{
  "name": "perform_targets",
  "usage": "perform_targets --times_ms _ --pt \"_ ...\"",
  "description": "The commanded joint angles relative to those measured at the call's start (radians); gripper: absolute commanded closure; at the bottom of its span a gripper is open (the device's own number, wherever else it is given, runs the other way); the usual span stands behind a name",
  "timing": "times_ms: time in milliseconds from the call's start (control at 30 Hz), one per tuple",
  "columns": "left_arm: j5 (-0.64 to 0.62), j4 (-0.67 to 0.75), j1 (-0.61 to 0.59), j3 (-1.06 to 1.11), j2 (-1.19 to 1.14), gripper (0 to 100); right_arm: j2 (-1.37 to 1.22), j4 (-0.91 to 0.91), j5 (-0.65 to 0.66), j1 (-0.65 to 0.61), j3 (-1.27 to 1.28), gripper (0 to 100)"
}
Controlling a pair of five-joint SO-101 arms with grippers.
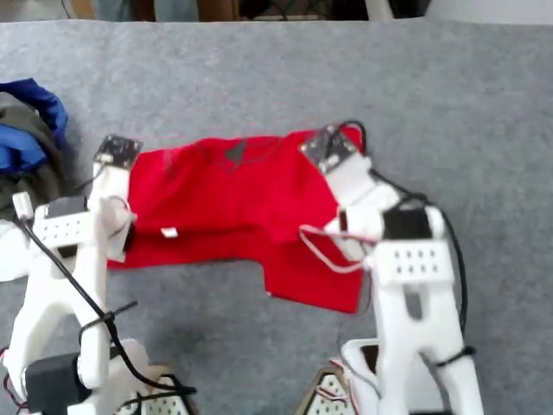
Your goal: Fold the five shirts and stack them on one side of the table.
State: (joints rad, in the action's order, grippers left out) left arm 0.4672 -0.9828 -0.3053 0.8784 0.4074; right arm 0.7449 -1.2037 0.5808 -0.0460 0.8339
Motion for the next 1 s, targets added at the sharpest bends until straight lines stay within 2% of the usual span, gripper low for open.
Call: perform_targets --times_ms 0,133,333,467,967 --pt "0.008 0.061 -0.042 0.041 0.035 97 0.114 -0.020 0.009 0.011 0.050 98.4" --pt "0.012 0.123 -0.082 0.105 0.035 97 0.194 -0.055 0.023 0.011 0.110 98.4" --pt "0.014 0.126 -0.081 0.124 0.035 97 0.286 -0.060 0.031 0.052 0.205 98.4" --pt "0.015 0.129 -0.062 0.127 0.035 97 0.321 -0.075 0.103 0.063 0.283 98.4" --pt "0.032 0.129 -0.061 0.120 0.035 97 0.355 -0.106 0.241 0.061 0.375 98.4"
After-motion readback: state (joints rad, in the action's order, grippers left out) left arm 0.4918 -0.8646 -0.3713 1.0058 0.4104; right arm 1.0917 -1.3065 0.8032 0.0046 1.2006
